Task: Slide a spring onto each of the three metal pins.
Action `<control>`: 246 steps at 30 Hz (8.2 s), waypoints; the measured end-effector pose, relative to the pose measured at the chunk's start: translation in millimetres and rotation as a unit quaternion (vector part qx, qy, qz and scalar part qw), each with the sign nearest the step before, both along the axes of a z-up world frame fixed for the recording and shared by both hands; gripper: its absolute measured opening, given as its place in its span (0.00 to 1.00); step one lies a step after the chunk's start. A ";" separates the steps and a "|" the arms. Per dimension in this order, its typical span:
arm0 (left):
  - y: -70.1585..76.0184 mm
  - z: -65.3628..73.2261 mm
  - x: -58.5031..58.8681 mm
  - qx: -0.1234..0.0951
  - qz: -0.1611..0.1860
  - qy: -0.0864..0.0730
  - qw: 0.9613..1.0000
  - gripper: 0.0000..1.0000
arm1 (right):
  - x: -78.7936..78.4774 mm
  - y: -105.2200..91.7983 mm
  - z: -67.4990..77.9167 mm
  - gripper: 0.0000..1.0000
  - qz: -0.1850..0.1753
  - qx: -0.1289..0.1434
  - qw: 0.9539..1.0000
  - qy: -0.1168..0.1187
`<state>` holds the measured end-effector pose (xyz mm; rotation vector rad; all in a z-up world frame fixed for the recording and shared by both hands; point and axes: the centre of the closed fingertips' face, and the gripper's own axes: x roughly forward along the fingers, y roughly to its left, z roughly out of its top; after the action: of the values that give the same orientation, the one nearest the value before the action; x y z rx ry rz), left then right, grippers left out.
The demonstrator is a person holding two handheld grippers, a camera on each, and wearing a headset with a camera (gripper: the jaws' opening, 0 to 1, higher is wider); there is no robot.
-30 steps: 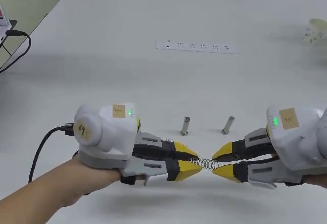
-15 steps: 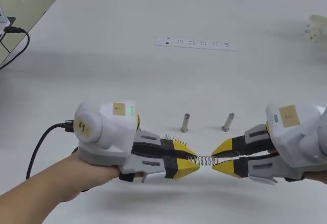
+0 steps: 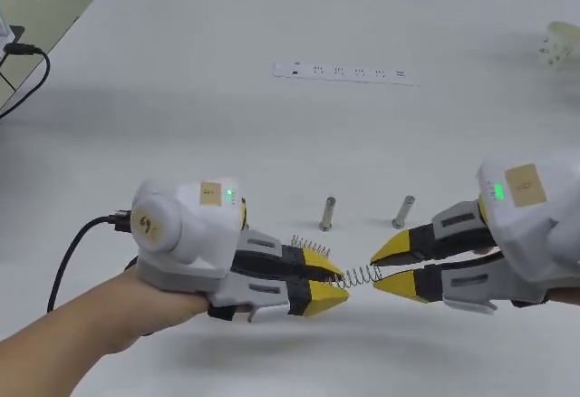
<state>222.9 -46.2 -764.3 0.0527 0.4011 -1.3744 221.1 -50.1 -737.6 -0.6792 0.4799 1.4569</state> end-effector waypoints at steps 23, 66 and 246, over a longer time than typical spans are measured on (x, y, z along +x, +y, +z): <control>-4.6 8.0 2.4 -0.013 -0.002 -0.017 1.000 0.01 | 1.8 17.7 12.4 0.02 -0.041 0.067 0.996 0.050; 1.0 15.4 4.7 -0.023 0.008 -0.020 0.999 0.02 | 0.1 38.0 24.7 0.07 -0.071 0.138 0.985 0.078; 157.8 -13.6 42.7 0.044 0.264 0.003 0.963 0.98 | 148.4 -73.7 -13.5 0.08 -0.376 0.152 0.914 0.017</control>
<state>265.6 111.6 -777.9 0.0123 0.4433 -0.8289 369.5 -123.8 -751.0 -0.1720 0.4577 0.7797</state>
